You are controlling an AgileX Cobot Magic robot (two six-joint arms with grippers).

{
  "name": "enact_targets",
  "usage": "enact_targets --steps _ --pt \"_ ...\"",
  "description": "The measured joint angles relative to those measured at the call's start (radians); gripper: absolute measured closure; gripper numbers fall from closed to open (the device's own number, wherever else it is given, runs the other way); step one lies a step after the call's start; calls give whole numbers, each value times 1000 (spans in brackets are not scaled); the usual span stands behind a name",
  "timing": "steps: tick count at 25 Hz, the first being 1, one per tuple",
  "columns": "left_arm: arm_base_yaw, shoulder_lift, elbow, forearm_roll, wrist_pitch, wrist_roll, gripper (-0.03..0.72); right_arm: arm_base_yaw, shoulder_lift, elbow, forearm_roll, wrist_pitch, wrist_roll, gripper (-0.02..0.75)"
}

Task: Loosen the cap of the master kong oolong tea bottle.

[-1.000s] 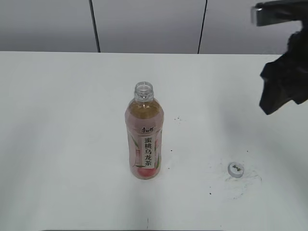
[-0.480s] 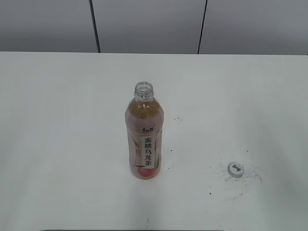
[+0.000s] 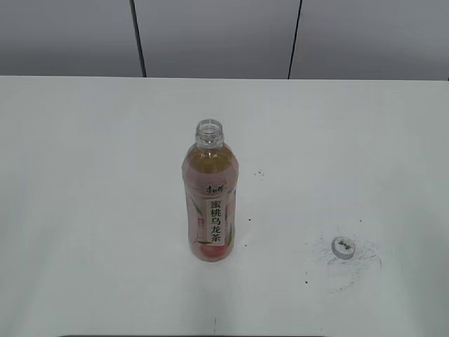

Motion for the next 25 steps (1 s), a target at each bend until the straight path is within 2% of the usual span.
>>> enact_targets --steps 4,21,23,25 --pt "0 0 0 -2 -2 0 125 0 -59 24 -8 -56 1 235" --pt "3 0 0 -1 -2 0 125 0 -62 24 -16 -58 24 235" --pt "39 0 0 -1 -2 0 125 0 -66 24 -16 -60 24 235" --pt "117 0 0 -1 -2 0 125 -18 -87 24 -16 -61 24 235"
